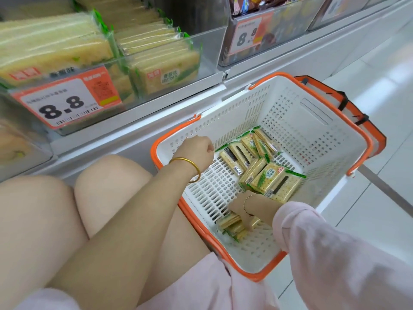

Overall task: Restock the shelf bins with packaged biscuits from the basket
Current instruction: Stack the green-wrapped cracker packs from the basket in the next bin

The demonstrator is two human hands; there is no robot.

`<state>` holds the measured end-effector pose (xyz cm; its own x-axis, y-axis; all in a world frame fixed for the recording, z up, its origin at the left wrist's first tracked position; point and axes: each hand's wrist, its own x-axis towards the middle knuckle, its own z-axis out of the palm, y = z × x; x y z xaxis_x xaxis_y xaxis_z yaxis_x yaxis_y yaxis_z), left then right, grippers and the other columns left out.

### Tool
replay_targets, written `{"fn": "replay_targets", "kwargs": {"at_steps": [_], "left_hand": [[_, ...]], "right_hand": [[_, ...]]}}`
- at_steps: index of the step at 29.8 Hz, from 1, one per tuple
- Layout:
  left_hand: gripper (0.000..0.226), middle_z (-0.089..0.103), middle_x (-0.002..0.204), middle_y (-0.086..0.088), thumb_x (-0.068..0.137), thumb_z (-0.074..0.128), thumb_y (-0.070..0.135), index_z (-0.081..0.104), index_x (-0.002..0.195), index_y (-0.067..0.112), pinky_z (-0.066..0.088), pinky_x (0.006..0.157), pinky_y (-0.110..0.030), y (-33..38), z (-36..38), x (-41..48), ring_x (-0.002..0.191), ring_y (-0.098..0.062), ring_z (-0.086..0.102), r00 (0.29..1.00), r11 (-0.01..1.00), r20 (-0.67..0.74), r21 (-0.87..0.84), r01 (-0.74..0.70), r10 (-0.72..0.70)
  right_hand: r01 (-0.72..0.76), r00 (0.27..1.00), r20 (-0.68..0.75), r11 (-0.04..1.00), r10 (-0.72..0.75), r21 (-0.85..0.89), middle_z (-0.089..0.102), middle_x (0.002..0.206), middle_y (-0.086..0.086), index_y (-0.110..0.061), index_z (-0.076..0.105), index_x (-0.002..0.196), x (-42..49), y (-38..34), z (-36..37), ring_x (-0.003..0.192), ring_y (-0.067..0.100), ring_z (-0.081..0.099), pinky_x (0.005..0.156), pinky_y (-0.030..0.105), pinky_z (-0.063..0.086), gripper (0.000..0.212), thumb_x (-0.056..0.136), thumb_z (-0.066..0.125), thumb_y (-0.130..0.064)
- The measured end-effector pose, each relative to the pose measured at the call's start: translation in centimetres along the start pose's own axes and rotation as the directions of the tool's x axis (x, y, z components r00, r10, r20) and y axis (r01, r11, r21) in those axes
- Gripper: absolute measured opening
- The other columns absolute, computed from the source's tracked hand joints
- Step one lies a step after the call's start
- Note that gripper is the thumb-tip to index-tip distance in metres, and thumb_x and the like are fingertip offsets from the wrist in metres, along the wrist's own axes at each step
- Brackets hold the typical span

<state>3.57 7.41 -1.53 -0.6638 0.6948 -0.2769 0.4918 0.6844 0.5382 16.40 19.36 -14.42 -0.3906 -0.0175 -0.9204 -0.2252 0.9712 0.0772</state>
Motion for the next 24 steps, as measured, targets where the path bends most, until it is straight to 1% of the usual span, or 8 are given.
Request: {"fn": "replay_targets", "kwargs": {"at_steps": [4,8,14,16,19,21,22,24], "left_hand": [[0.028,0.063,0.111,-0.006,0.093,0.04,0.012,0.064,0.108,0.014,0.045,0.087,-0.032,-0.3,-0.1,-0.4,0.104,-0.024,0.057,1.0,1.0,0.028,-0.027,0.008,-0.008],[0.015,0.05,0.088,-0.004,0.095,0.043,0.023,0.052,0.085,0.016,0.043,0.073,-0.031,-0.2,-0.3,-0.5,0.079,-0.019,0.048,0.997,0.992,0.075,-0.125,0.023,-0.014],[0.034,0.059,0.079,-0.003,0.09,0.056,0.041,0.065,0.097,0.009,0.048,0.062,-0.023,0.9,-1.6,-1.7,0.069,-0.014,0.056,0.938,0.933,0.344,-0.324,0.155,-0.037],[0.028,0.06,0.076,-0.001,0.089,0.061,0.032,0.065,0.1,0.008,0.052,0.059,-0.021,1.0,-2.1,-2.1,0.065,-0.011,0.058,0.927,0.824,0.372,-0.51,0.247,-0.047],[0.024,0.063,0.079,-0.002,0.086,0.066,0.024,0.065,0.103,0.006,0.053,0.06,-0.022,0.6,-2.5,-2.2,0.066,-0.011,0.059,0.94,0.66,0.326,-0.685,0.308,-0.101],[0.023,0.066,0.082,-0.001,0.085,0.068,0.018,0.064,0.106,0.009,0.054,0.063,-0.023,0.3,-2.7,-2.2,0.069,-0.011,0.06,0.945,0.54,0.293,-0.777,0.324,-0.145],[0.026,0.067,0.085,-0.002,0.084,0.068,0.016,0.064,0.109,0.009,0.054,0.071,-0.027,0.2,-2.7,-2.1,0.073,-0.013,0.062,0.946,0.483,0.285,-0.813,0.325,-0.155],[0.025,0.069,0.09,-0.002,0.084,0.067,0.009,0.064,0.109,0.012,0.052,0.083,-0.032,0.1,-2.9,-2.2,0.079,-0.015,0.063,0.95,0.4,0.278,-0.862,0.311,-0.139]], "right_hand": [[0.017,1.0,0.014,0.991,-0.019,0.135,0.056,0.116,0.01,-0.008,0.047,0.125,-1.3,-0.3,-0.1,0.088,0.022,0.052,0.081,0.036,0.05,0.063,0.075,0.075,-0.034],[0.048,0.946,-0.313,0.924,0.08,0.38,0.049,0.119,0.002,-0.017,0.042,0.127,-5.6,1.5,-2.4,0.099,0.02,0.054,0.084,0.037,0.052,0.069,0.069,0.077,-0.033],[0.104,0.5,-0.828,0.932,0.253,0.347,0.047,0.126,-0.005,-0.023,0.044,0.131,-12.4,2.2,-5.8,0.118,0.018,0.042,0.1,0.035,0.034,0.071,0.07,0.074,-0.041],[0.092,0.326,-0.911,0.95,0.254,0.297,0.054,0.124,-0.002,-0.021,0.049,0.13,-12.8,2.3,-6.0,0.118,0.023,0.047,0.1,0.043,0.039,0.074,0.065,0.079,-0.043],[0.116,0.167,-0.888,0.886,0.429,0.449,0.042,0.141,0.003,-0.021,0.033,0.142,-12.3,2.7,-5.4,0.133,0.025,0.034,0.108,0.049,0.033,0.087,0.069,0.078,-0.035],[0.373,0.145,-0.7,0.617,0.699,0.693,0.035,0.146,0.006,-0.02,0.023,0.146,-12.6,2.1,-5.4,0.135,0.023,0.033,0.11,0.043,0.033,0.083,0.079,0.07,-0.017],[0.564,0.247,-0.548,0.342,0.799,0.752,0.038,0.143,0.01,-0.019,0.023,0.146,-13.0,1.5,-5.7,0.131,0.023,0.039,0.107,0.042,0.038,0.076,0.083,0.064,-0.011],[0.789,0.562,-0.385,-0.333,0.732,0.516,0.055,0.124,0.017,-0.012,0.041,0.133,-13.9,0.0,-6.5,0.114,0.028,0.056,0.093,0.044,0.05,0.046,0.089,0.053,-0.006]]}}
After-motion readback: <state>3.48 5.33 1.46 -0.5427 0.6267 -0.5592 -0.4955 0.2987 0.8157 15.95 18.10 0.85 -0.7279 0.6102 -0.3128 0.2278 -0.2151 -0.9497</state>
